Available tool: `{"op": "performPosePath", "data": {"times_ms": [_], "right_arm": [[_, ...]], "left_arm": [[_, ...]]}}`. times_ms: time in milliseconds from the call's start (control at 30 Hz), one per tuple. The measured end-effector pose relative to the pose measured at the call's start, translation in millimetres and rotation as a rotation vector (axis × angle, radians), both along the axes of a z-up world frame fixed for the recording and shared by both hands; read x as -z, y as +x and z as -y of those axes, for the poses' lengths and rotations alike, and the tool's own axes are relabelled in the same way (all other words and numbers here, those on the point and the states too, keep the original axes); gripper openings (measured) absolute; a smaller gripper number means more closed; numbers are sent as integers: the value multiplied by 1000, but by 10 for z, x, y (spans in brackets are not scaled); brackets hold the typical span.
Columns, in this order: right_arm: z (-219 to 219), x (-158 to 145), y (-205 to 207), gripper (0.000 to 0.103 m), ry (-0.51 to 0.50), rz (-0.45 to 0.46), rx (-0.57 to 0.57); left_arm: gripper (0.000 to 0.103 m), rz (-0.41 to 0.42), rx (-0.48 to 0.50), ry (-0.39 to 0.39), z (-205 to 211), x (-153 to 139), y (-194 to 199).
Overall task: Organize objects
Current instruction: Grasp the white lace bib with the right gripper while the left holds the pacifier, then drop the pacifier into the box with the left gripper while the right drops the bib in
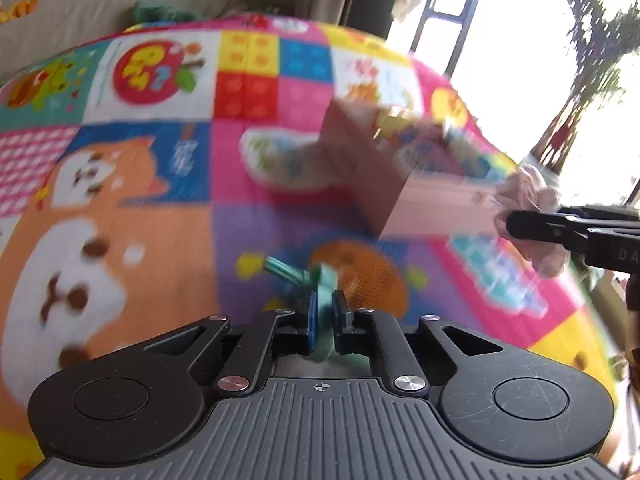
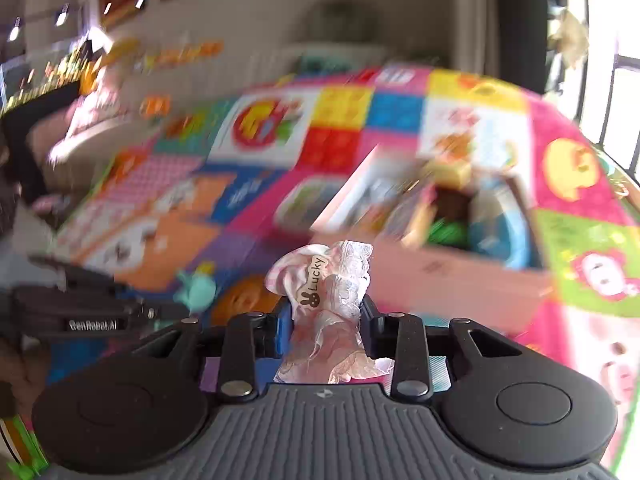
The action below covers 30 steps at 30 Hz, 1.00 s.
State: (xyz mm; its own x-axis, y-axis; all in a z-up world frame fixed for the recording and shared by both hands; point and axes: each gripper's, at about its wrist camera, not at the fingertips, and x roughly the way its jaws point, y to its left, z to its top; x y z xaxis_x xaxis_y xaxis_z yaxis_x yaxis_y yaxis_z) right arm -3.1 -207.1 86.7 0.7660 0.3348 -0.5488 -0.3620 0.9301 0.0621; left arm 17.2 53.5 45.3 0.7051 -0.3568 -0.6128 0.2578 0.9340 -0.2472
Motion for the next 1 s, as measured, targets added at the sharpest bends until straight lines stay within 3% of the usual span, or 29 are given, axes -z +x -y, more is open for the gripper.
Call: {"op": "performPosePath", "data": {"times_ms": [200,300,433,667,700,800,900,1000], "right_arm": [[478,-168,3,33,84,55,116],[596,-112,-17,33,98,40,136],[639,124,-43,33,89,-36,128],[319,580,18,33,34,-153,64],[270,609,35,35,22,-160,61],[171,646,74,57,3,-169,57],[137,643,46,61,-17,-164,53],[157,646,33,63,-37,-161,67]], "left_arm": [[9,185,54,-3,338,-667,353],[9,199,105,10,464,-803,453],[10,146,109,104,503,-622,353],[13,-4,-23,249,184,-140,-17],[13,-28,-31,252,156,-84,-41],[19,-62,-42,235,124,30,-56],[21,-111,-25,267,226,146,31],[22,-65,-19,284,312,167,64]]}}
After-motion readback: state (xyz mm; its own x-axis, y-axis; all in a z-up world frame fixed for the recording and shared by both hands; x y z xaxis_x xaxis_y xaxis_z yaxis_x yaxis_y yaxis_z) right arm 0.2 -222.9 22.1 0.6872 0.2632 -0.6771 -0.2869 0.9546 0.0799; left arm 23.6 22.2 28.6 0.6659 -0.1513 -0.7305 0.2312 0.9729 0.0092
